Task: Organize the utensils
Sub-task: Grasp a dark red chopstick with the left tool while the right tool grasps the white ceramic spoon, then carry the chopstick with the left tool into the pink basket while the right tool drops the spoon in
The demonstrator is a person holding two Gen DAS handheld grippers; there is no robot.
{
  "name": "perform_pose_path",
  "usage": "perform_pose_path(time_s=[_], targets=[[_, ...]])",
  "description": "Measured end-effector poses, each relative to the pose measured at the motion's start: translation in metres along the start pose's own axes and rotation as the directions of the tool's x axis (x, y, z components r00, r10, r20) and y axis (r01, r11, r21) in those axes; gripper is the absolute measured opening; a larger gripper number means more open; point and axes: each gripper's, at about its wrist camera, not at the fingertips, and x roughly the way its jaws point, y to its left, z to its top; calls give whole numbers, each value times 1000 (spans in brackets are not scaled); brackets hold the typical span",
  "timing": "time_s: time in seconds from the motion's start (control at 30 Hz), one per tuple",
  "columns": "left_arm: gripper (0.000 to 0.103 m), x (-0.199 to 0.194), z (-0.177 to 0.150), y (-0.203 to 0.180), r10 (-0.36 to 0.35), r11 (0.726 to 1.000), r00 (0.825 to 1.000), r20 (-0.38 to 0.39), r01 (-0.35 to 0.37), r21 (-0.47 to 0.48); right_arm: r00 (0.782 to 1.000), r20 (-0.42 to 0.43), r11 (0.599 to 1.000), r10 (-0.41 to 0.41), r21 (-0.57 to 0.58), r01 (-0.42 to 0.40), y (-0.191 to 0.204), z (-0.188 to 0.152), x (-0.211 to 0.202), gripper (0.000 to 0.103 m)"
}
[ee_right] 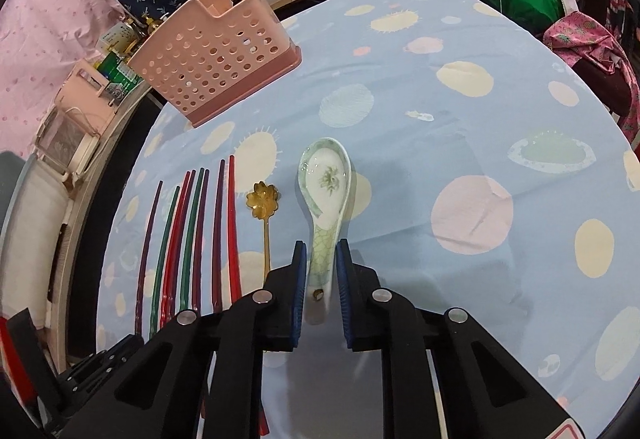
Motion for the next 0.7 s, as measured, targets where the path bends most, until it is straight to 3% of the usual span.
perform_pose_path(time_s=[0.37, 0.7], targets=[[8, 0, 1, 4, -17, 1000, 1000, -2, 17, -19, 1000, -5, 1000, -16, 0, 16, -4, -11, 3, 7], [7, -45, 14, 17, -39, 997, 994, 102, 45, -60, 991, 122, 997, -62, -45, 68, 10, -3, -49, 7]])
